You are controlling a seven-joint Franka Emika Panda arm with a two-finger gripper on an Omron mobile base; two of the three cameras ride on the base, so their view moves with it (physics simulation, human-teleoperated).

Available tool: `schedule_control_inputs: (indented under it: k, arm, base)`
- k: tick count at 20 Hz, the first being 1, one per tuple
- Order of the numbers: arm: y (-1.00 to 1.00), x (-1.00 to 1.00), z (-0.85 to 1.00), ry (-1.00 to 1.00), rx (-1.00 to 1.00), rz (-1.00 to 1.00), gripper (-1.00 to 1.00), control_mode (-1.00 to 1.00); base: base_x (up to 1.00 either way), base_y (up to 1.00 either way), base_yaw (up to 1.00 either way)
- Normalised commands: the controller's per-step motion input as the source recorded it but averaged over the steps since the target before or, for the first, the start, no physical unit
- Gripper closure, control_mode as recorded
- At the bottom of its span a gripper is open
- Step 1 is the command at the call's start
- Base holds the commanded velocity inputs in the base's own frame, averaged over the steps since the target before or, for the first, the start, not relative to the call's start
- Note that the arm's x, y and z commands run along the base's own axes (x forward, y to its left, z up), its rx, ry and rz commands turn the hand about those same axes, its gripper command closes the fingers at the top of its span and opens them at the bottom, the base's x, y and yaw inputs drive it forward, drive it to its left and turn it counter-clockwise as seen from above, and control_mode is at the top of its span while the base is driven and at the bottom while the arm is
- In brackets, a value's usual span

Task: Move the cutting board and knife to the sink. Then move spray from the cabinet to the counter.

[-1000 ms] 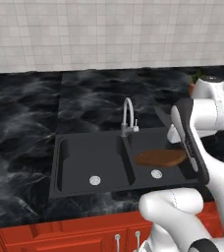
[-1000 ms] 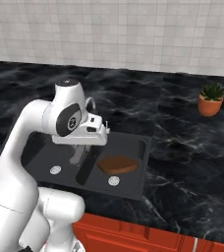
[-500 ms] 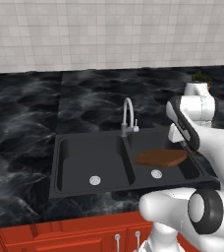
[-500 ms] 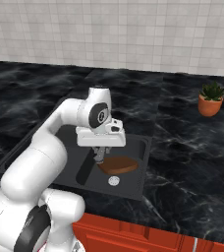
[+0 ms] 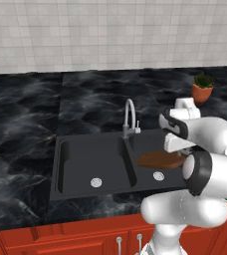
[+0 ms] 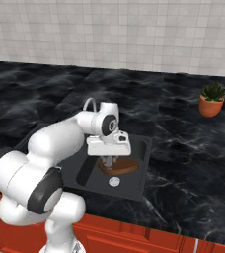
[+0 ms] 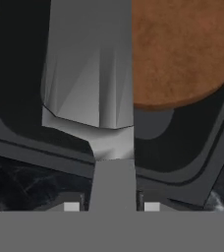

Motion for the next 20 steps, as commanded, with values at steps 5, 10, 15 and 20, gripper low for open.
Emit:
schedule_control_inputs:
  k: [5, 10, 15, 20]
  arm:
    - [-0.01, 0.32, -0.35, 0.0, 0.0, 0.0, 1.0, -1.0]
    - [-0.03, 0.2, -0.46, 0.0, 0.0, 0.02, 1.0, -1.0]
    - [0.0, 0.3, -0.48, 0.0, 0.0, 0.01, 1.0, -1.0]
    - [0.0, 0.41, -0.42, -0.04, 0.0, 0.02, 1.0, -1.0]
  base:
    - [0.0, 0.0, 0.0]
    - [0.0, 0.0, 0.0]
    - [0.0, 0.0, 0.0]
    - [0.0, 0.0, 0.0]
